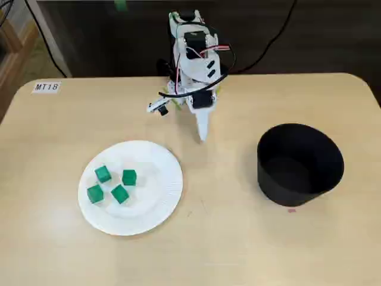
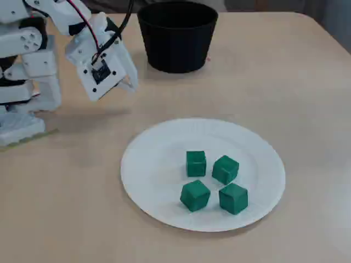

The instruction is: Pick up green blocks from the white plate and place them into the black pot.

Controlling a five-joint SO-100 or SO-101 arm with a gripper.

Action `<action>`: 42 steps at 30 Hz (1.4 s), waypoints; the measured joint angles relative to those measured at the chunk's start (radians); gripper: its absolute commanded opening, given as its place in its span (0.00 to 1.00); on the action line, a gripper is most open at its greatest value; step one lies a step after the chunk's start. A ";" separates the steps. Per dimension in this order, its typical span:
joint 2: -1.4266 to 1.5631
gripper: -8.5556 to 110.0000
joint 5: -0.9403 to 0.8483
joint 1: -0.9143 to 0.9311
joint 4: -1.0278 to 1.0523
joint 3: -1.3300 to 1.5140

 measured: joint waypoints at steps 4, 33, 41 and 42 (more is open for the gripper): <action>0.005 0.05 0.018 0.092 -0.032 -0.002; -0.005 0.05 0.072 0.124 -0.057 -0.150; -0.543 0.05 0.043 0.129 0.023 -0.663; -0.630 0.05 0.043 0.138 0.044 -0.744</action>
